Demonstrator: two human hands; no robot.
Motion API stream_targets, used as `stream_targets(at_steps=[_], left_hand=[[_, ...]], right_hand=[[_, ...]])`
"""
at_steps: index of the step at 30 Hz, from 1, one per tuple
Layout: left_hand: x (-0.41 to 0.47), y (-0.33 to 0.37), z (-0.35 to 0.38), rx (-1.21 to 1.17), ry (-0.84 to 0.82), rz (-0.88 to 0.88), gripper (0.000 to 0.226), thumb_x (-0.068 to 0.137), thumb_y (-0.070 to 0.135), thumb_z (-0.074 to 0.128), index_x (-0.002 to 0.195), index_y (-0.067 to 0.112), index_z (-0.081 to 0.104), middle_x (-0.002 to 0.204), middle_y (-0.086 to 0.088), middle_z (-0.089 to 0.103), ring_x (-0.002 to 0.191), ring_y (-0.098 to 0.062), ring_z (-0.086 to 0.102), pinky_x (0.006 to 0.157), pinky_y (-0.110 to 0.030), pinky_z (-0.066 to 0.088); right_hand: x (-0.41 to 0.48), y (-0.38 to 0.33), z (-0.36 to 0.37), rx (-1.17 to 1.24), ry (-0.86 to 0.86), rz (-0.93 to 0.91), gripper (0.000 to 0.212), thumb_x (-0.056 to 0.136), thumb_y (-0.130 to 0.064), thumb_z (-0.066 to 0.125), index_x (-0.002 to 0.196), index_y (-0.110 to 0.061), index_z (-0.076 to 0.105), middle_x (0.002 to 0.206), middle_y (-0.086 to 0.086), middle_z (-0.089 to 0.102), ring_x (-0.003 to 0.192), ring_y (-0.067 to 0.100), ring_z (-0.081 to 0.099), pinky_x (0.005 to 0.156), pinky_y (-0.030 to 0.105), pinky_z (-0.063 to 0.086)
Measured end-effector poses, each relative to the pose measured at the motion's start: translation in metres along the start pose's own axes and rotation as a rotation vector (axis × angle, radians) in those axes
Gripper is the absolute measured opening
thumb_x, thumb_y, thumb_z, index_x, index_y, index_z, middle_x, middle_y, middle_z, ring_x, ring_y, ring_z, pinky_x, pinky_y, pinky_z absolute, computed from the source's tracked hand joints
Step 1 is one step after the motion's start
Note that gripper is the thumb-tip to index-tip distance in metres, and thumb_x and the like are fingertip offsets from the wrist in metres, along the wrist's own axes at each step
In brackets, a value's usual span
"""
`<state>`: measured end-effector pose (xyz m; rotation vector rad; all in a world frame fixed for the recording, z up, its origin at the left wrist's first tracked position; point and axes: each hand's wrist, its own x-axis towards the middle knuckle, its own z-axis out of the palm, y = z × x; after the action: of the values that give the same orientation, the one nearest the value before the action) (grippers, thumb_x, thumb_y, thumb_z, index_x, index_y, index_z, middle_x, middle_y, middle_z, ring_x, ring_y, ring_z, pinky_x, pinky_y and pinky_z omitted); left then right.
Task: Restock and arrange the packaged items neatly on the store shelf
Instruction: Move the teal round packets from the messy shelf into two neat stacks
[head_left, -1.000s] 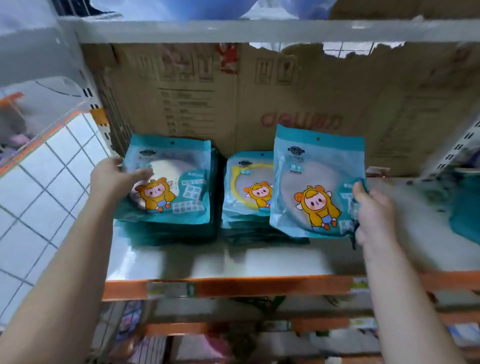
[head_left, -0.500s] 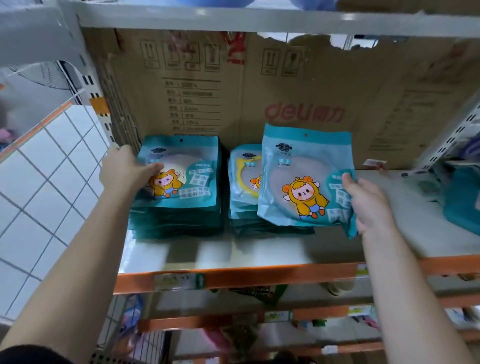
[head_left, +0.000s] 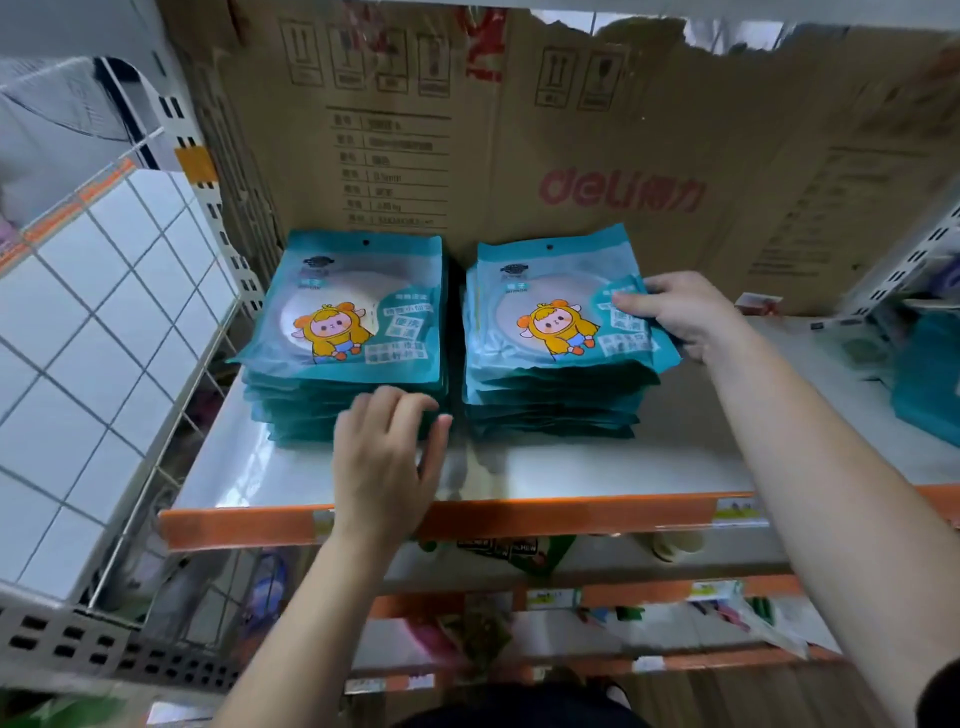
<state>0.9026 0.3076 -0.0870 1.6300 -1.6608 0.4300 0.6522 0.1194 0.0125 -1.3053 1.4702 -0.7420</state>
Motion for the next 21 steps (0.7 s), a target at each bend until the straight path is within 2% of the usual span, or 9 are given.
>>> stream_targets(at_steps=[2,6,8,11,13,15,18,20,21], left_hand=[[-0.015,0.003,0.009,0.003,-0.111,0.016,0.027,0.094,0.028,0.05,0.088,0.007,0.065,0.084,-0.01,0.058,0.075,-0.031,0.053,0.064,-0.041,0.04],[-0.025,0.003,0.018,0.107,-0.306,-0.046,0.035,0.094,0.034,0.044,0.088,0.006,0.064,0.085,-0.013,0.059,0.076,-0.034,0.054,0.068,-0.042,0.041],[-0.025,0.004,0.02,0.143,-0.331,-0.05,0.034,0.094,0.034,0.044,0.088,0.007,0.064,0.086,-0.012,0.061,0.077,-0.034,0.055,0.068,-0.041,0.041],[-0.026,0.004,0.022,0.155,-0.332,-0.062,0.033,0.094,0.034,0.044,0.088,0.009,0.065,0.086,-0.011,0.062,0.077,-0.032,0.056,0.069,-0.04,0.041],[-0.027,0.003,0.023,0.166,-0.326,-0.071,0.033,0.094,0.034,0.044,0.088,0.009,0.065,0.086,-0.011,0.062,0.076,-0.032,0.056,0.068,-0.04,0.041],[-0.028,0.004,0.024,0.182,-0.314,-0.067,0.032,0.094,0.033,0.045,0.087,0.009,0.065,0.086,-0.011,0.062,0.076,-0.032,0.055,0.069,-0.04,0.04],[-0.03,0.007,0.026,0.163,-0.288,-0.036,0.023,0.093,0.028,0.049,0.087,0.01,0.063,0.084,-0.009,0.061,0.075,-0.031,0.054,0.068,-0.039,0.039],[-0.032,0.012,0.028,0.133,-0.293,-0.02,0.02,0.093,0.027,0.049,0.088,0.012,0.061,0.084,-0.007,0.06,0.075,-0.029,0.054,0.069,-0.038,0.038],[-0.033,0.016,0.029,0.113,-0.301,-0.014,0.021,0.093,0.028,0.048,0.088,0.012,0.061,0.085,-0.006,0.06,0.075,-0.028,0.054,0.069,-0.038,0.037]], right_hand=[[-0.002,0.0,0.001,-0.007,-0.023,0.016,0.017,0.079,-0.008,0.078,0.089,-0.009,0.064,0.084,0.011,0.074,0.076,0.021,0.074,0.062,0.036,0.06],[-0.004,0.006,0.009,0.027,0.034,-0.01,0.021,0.073,-0.001,0.08,0.084,-0.006,0.064,0.079,0.011,0.072,0.061,0.016,0.072,0.046,0.027,0.055],[-0.003,0.008,0.013,0.025,0.085,-0.048,0.023,0.07,-0.001,0.082,0.082,-0.007,0.063,0.078,0.01,0.071,0.059,0.014,0.072,0.046,0.026,0.055],[0.001,0.009,0.016,-0.037,0.151,-0.11,0.027,0.067,-0.006,0.086,0.079,-0.013,0.063,0.078,0.006,0.07,0.065,0.016,0.072,0.055,0.03,0.058],[0.004,0.01,0.017,-0.134,0.177,-0.125,0.028,0.066,-0.013,0.088,0.083,-0.011,0.066,0.078,0.004,0.07,0.068,0.017,0.072,0.06,0.033,0.059],[0.007,0.012,0.017,-0.273,0.217,-0.143,0.035,0.065,-0.024,0.089,0.089,-0.012,0.067,0.087,0.005,0.072,0.073,0.018,0.071,0.069,0.036,0.059],[0.012,0.016,0.015,-0.479,0.297,-0.158,0.064,0.064,-0.041,0.088,0.113,-0.008,0.064,0.108,0.006,0.068,0.086,0.018,0.064,0.072,0.033,0.052],[0.012,0.025,0.013,-0.486,0.287,-0.148,0.074,0.07,-0.049,0.082,0.126,-0.007,0.058,0.119,0.006,0.064,0.098,0.021,0.062,0.076,0.032,0.05],[0.011,0.031,0.012,-0.465,0.266,-0.156,0.072,0.075,-0.051,0.077,0.129,-0.008,0.056,0.123,0.006,0.063,0.103,0.021,0.061,0.078,0.031,0.049]])
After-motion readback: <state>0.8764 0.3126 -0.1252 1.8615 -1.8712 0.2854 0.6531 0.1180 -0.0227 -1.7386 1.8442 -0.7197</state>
